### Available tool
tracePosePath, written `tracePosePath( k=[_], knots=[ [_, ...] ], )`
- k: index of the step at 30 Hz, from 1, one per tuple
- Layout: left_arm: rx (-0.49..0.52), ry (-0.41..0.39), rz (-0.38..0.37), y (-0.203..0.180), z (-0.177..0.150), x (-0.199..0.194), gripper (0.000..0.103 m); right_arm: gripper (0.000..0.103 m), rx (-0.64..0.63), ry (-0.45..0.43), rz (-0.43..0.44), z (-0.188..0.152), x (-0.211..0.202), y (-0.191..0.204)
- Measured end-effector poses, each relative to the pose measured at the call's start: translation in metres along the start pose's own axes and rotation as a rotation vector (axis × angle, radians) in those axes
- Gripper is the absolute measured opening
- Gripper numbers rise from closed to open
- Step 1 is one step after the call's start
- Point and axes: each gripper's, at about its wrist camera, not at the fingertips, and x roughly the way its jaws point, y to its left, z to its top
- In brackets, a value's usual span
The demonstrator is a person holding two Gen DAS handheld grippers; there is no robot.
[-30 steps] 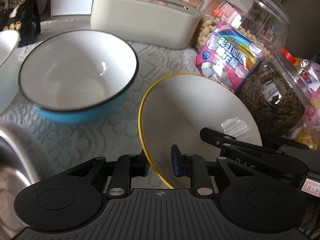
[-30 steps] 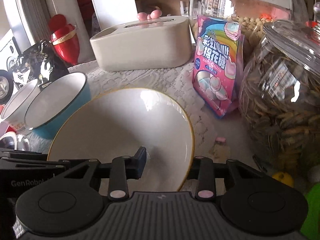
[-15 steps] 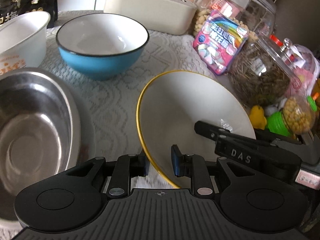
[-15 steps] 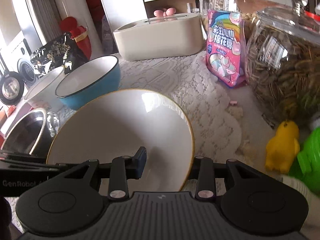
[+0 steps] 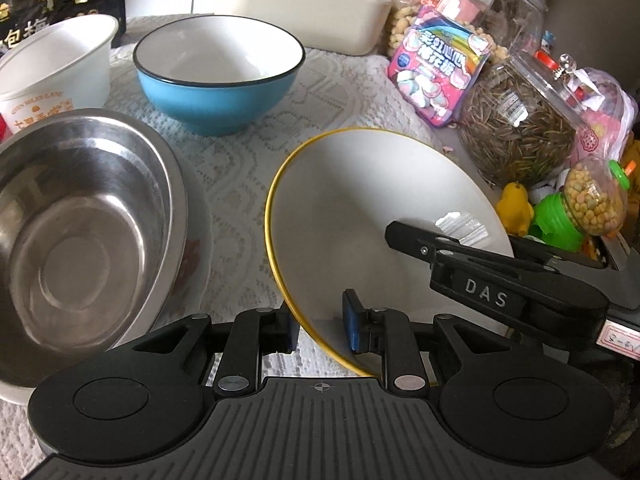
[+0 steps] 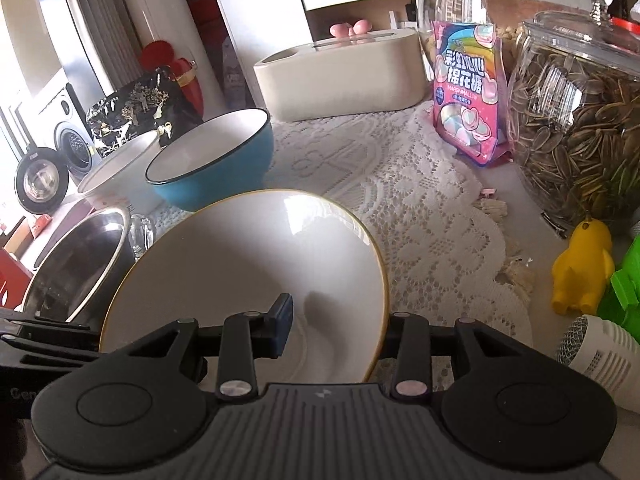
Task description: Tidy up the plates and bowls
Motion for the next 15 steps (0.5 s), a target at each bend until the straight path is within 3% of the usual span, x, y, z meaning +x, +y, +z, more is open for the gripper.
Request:
tracePosePath(
  k=[15],
  knots=[
    [-0.003,-0.001,0.021,0.0002,-0.0019,-0.0028,0.024,0.044,-0.015,-0.006,0.019,-0.0052,-0.0028,0.0041]
  ],
)
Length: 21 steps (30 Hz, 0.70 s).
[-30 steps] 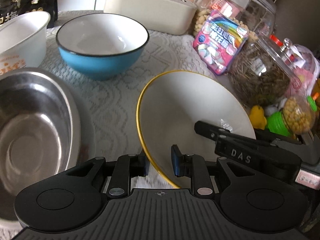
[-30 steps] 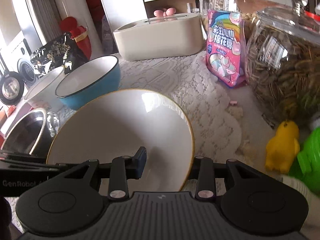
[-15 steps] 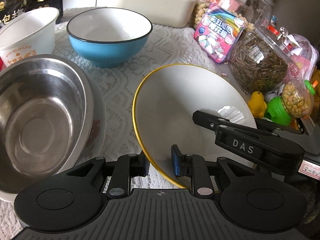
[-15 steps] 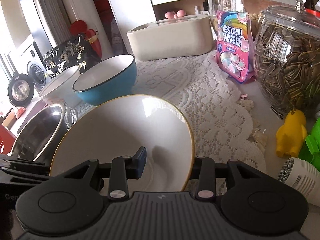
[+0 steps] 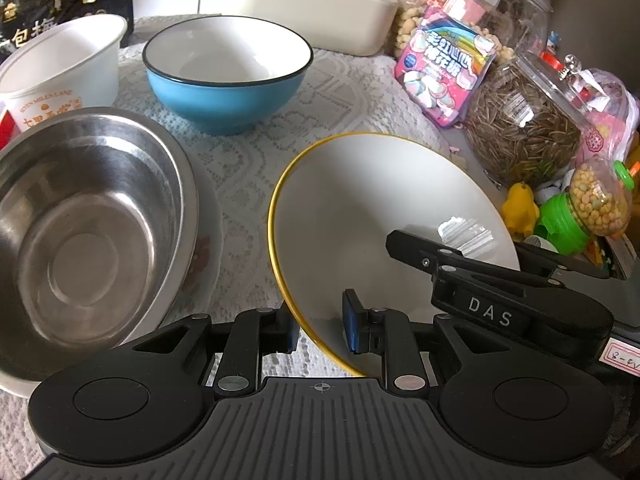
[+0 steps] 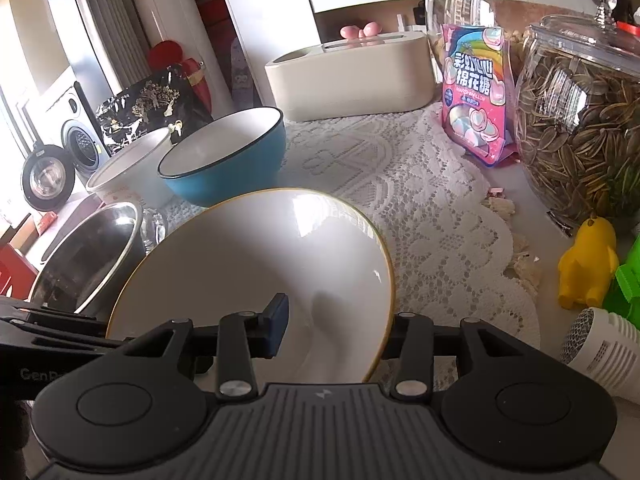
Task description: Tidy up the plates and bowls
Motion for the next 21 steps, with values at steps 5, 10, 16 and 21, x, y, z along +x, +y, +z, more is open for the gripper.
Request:
tracePosePath(
  k=[5,10,16,21],
  knots=[
    [0.009,-0.004,0.007,-0.002,0.0,0.0,0.024,0.046,-0.01,0.0,-0.003,0.0,0.002,0.001],
    [-0.014,0.002,-0.014,0.002,0.001,-0.002,0.024,0.046,-0.009,0.004,-0.006,-0.001,0.002,0.002],
    [-0.008,-0.027,-0.035,0.008,0.002,-0.022,0.025,0.046,-0.004,0.018,-0.026,0.004,0.0,0.002],
    [-0.031,-0.109,-0.071,0.024,0.008,-0.047,0.025,0.048,-0.019,-0.02,-0.088,0.013,-0.017,0.005]
  ],
)
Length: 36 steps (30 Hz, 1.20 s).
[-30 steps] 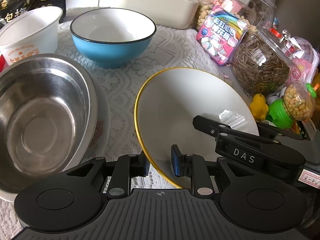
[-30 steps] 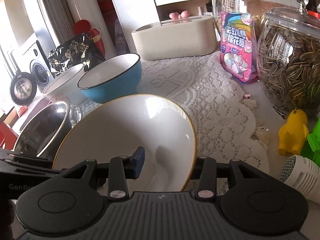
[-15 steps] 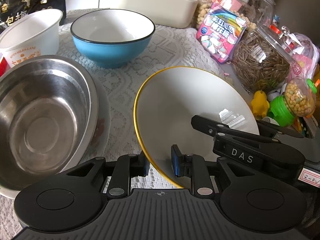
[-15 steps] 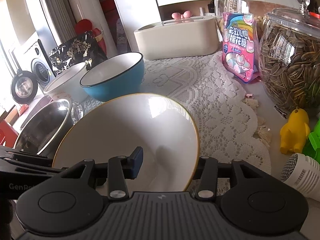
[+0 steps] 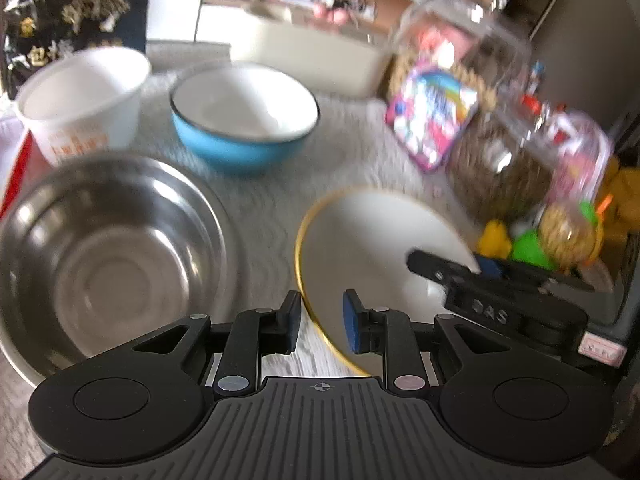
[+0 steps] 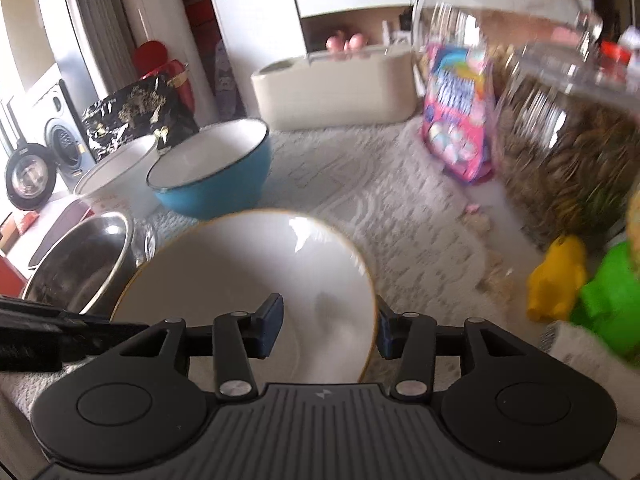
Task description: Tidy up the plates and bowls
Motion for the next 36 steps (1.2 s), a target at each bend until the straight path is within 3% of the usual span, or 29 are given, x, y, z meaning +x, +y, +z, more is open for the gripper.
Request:
tracePosePath(
  k=[6,9,12,15,22,28,32,35,36],
  knots=[
    [-0.036,-0.092,-0.021,0.03,0.032,-0.021,0.025,0.056,-0.084,-0.072,-0.095,0.021,-0.024,0.009],
    [-0.073,-0.135,0.017,0.054,0.054,-0.018,0.025,0.066,-0.111,-0.103,-0.139,0.035,-0.03,0.013],
    [-0.127,-0.149,0.042,0.083,0.074,-0.007,0.025,0.069,-0.133,-0.107,-0.163,0.053,-0.029,0.02],
    [-0.155,-0.125,0.056,0.104,0.093,0.011,0.025,0.075,-0.117,-0.046,-0.128,0.078,-0.016,0.028],
    [-0.119,-0.055,0.111,0.116,0.113,0.061,0.026,0.075,-0.027,0.165,-0.061,0.131,0.05,0.046],
    [-0.076,-0.001,0.102,0.118,0.12,0.084,0.026,0.075,-0.028,0.236,-0.017,0.15,0.091,0.059],
    [-0.039,0.012,0.123,0.116,0.125,0.09,0.027,0.074,0.09,0.318,0.032,0.16,0.127,0.048],
    [-0.015,0.027,0.134,0.114,0.13,0.096,0.026,0.065,0.18,0.379,0.03,0.163,0.157,0.04],
    [-0.007,0.032,0.139,0.114,0.131,0.098,0.026,0.056,0.184,0.401,0.027,0.162,0.167,0.04]
  ],
)
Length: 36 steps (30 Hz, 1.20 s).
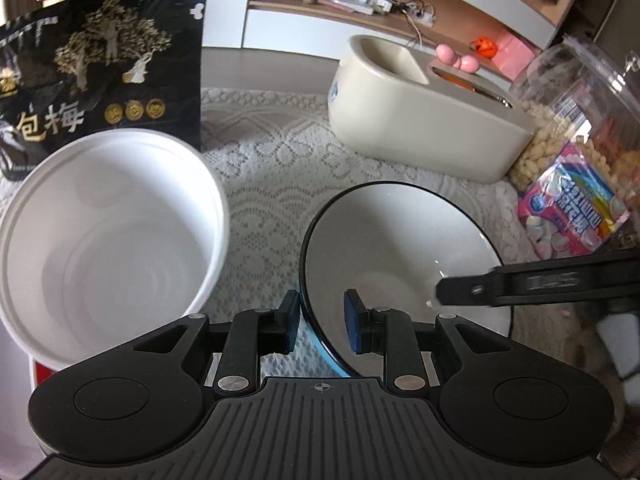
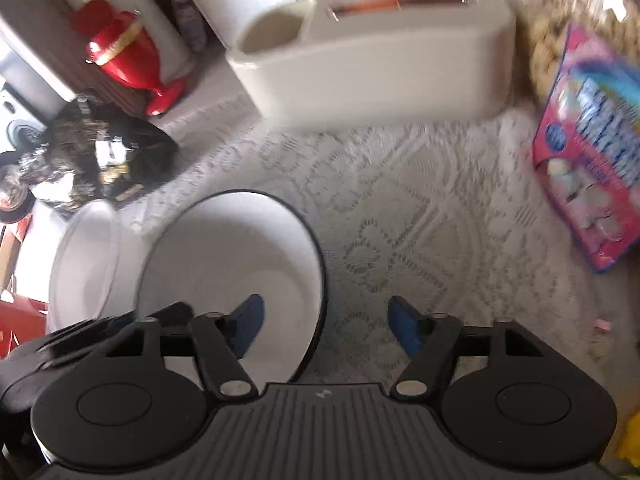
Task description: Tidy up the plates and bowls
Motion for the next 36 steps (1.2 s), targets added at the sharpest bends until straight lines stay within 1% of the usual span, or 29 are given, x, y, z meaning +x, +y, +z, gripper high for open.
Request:
tracePosePath(
  k=[1,2,3,4,5,7,9,11,12,14,16,18,20,24,30,36],
  knots=[
    [0.006,0.004,0.005,-0.001,0.001,0.002,0.026,0.048,-0.001,0.02,-0.003,0.002,0.009,0.0],
    [0.013,0.008,0.011,-0.003,0.002,0.004,0.026,0.046,0.004,0.041,0.0,0.003,0.016,-0.001],
    [0.018,0.013,0.015,-0.004,0.003,0.006,0.027,0.04,0.014,0.065,0.015,0.004,0.024,-0.003],
    [0.02,0.019,0.018,-0.004,0.003,0.008,0.027,0.038,0.024,0.089,0.036,0.004,0.03,-0.005],
    [0.02,0.028,0.02,-0.005,0.003,0.011,0.027,0.037,0.021,0.076,0.051,0.003,0.029,-0.005],
    [0.025,0.037,0.027,-0.007,0.003,0.015,0.027,0.031,-0.004,0.086,0.076,0.004,0.032,-0.002],
    [0.025,0.035,0.036,-0.01,0.004,0.016,0.029,0.028,-0.026,0.095,0.092,0.002,0.033,0.001],
    [0.026,0.043,0.027,-0.014,0.004,0.017,0.034,0.028,-0.059,0.092,0.084,0.001,0.032,0.005],
    [0.025,0.048,0.022,-0.016,0.005,0.018,0.035,0.028,-0.068,0.091,0.08,0.0,0.031,0.006],
    [0.032,0.064,-0.005,-0.021,0.005,0.02,0.035,0.028,-0.063,0.09,0.084,0.0,0.028,0.001],
    [0.04,0.079,-0.054,-0.028,0.005,0.023,0.035,0.028,-0.046,0.081,0.078,-0.001,0.024,-0.009],
    [0.049,0.088,-0.094,-0.035,0.004,0.027,0.035,0.028,-0.036,0.074,0.067,-0.002,0.018,-0.023],
    [0.061,0.09,-0.117,-0.043,0.005,0.032,0.034,0.028,-0.014,0.072,0.067,-0.002,0.012,-0.037],
    [0.107,0.09,-0.093,-0.056,0.009,0.041,0.034,0.028,0.008,0.069,0.078,-0.003,0.01,-0.053],
    [0.123,0.18,-0.076,-0.057,0.017,0.068,0.033,0.031,0.045,0.092,0.121,0.0,0.013,-0.062],
    [0.109,0.184,-0.06,-0.059,0.02,0.074,0.036,0.031,0.024,0.108,0.123,0.004,0.015,-0.063]
  ],
)
